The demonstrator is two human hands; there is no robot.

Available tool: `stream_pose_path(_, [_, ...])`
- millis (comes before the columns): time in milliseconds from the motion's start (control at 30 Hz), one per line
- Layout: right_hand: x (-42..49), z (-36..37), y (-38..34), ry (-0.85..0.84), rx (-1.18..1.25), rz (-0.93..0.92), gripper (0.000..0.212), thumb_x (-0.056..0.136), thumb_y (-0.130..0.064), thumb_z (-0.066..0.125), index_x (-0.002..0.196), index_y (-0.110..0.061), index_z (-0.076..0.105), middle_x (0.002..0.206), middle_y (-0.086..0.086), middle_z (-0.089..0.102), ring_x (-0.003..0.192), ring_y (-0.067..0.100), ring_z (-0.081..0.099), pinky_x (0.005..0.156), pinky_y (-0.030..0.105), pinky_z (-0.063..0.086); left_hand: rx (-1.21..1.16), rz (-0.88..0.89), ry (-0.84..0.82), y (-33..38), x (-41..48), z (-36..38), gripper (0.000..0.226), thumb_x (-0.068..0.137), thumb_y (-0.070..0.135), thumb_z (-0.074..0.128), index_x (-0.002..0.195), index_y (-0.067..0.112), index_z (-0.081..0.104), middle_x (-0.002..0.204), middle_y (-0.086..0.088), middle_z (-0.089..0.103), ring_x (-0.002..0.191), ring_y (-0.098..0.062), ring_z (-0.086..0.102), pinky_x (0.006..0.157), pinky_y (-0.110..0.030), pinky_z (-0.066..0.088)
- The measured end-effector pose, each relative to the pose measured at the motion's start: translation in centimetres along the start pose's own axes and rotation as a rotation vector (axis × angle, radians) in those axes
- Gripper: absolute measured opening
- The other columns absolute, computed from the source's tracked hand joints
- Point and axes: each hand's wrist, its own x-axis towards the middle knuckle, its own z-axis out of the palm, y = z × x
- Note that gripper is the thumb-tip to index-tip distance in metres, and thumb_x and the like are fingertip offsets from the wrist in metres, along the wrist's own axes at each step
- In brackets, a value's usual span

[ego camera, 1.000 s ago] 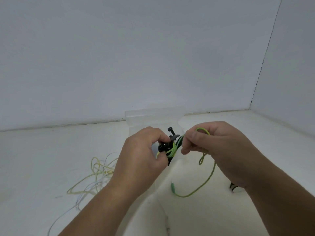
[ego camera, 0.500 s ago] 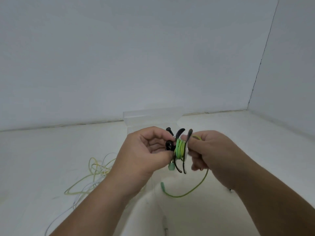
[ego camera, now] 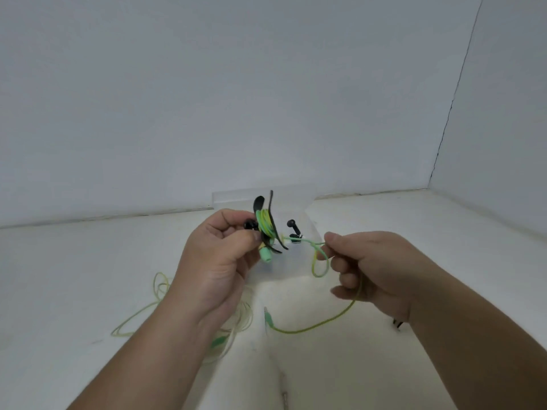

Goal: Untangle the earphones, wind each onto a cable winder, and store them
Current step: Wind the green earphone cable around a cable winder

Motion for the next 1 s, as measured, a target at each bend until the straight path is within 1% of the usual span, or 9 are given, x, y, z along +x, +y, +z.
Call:
stream_pose_path(67, [0.1,-0.9,-0.3,0.021,-0.042,-0.003,0.016,0.090,-0.018,0.070,0.087,-0.003,0.074,0.056,-0.001,0.045,0.042,0.011,0.033,0.045,0.025,0.042,-0.009,0.008,0.046,0.4,0.2,-0.2,0.025,0.066,-0.014,0.061,0.073,0.009,0.068,0.067,-0.008,0.067,0.060,-0.019,0.064,0.058,-0.025,0.056])
stream_pose_path(167, [0.2,-1.9,-0.5,0.086,-0.153,-0.032,0.009,0.089,-0.014,0.071,0.083,-0.007,0.070,0.056,-0.001,0.046,0.043,0.011,0.033,0.049,0.026,0.038,-0.009,0.025,0.100,0.9,0.5,-0.5,0.031,0.083,-0.021,0.046,0.078,0.004,0.064,0.064,-0.007,0.067,0.059,-0.018,0.063,0.060,-0.024,0.057])
stream_pose_path(333, [0.6,-2.5,-0.1,0.182,-0.533,-0.184,0.038,0.094,-0.032,0.063,0.062,-0.015,0.071,0.066,0.007,0.043,0.063,0.020,0.041,0.069,0.033,0.040,-0.012,0.023,0.118,0.9,0.5,-0.5,0.031,0.084,-0.020,0.046,0.079,0.004,0.065,0.066,-0.008,0.068,0.060,-0.018,0.063,0.060,-0.024,0.057])
stream_pose_path(500, [0.3,-3.0,-0.9,0.212,-0.461,-0.255,0.056,0.098,-0.045,0.052,0.053,-0.014,0.038,0.053,-0.002,0.034,0.051,0.015,0.031,0.065,0.030,0.030,-0.021,0.038,0.170,1.1,0.7,-0.8,0.032,0.084,-0.020,0.047,0.078,0.004,0.066,0.066,-0.007,0.068,0.061,-0.018,0.064,0.064,-0.025,0.058])
stream_pose_path(600, [0.2,-3.1,-1.2,0.249,-0.398,-0.287,0.060,0.098,-0.051,0.047,0.052,-0.016,0.034,0.051,-0.002,0.035,0.051,0.017,0.032,0.068,0.034,0.032,-0.018,0.047,0.218,1.2,0.9,-1.1,0.031,0.083,-0.021,0.048,0.077,0.004,0.066,0.068,-0.009,0.068,0.060,-0.019,0.064,0.060,-0.024,0.057])
stream_pose_path(767, [-0.7,-2.0,-1.6,-0.052,-0.273,-0.315,0.048,0.081,-0.051,0.063,0.054,-0.015,0.048,0.055,0.001,0.039,0.056,0.019,0.039,0.082,0.039,0.047,0.091,0.076,0.236,0.5,1.1,-1.2,0.023,0.075,-0.017,0.061,0.089,0.001,0.066,0.073,-0.010,0.069,0.066,-0.020,0.065,0.068,-0.027,0.059])
stream_pose_path(833, [-1.0,-2.0,-1.6,-0.119,-0.311,-0.309,0.037,0.081,-0.041,0.066,0.057,-0.014,0.063,0.057,0.001,0.055,0.058,0.016,0.050,0.086,0.040,0.051,0.089,0.078,0.242,0.4,1.1,-1.3,0.023,0.075,-0.017,0.061,0.089,0.001,0.066,0.073,-0.011,0.069,0.065,-0.020,0.066,0.068,-0.027,0.059])
stream_pose_path(900, [-0.9,-2.5,-1.4,-0.067,-0.477,-0.309,0.029,0.091,-0.035,0.063,0.071,-0.021,0.076,0.072,-0.004,0.072,0.072,0.011,0.065,0.084,0.031,0.052,0.075,0.076,0.254,0.6,1.2,-1.4,0.024,0.080,-0.019,0.055,0.088,0.001,0.065,0.075,-0.013,0.068,0.063,-0.019,0.066,0.064,-0.025,0.058])
stream_pose_path(1000, [-0.4,-3.0,-1.1,0.122,-0.766,-0.281,0.029,0.098,-0.036,0.056,0.081,-0.032,0.079,0.094,-0.002,0.076,0.092,0.013,0.068,0.075,0.026,0.051,0.060,0.082,0.263,1.0,1.2,-1.6,0.024,0.081,-0.019,0.053,0.084,0.002,0.065,0.077,-0.013,0.067,0.063,-0.020,0.064,0.063,-0.025,0.056])
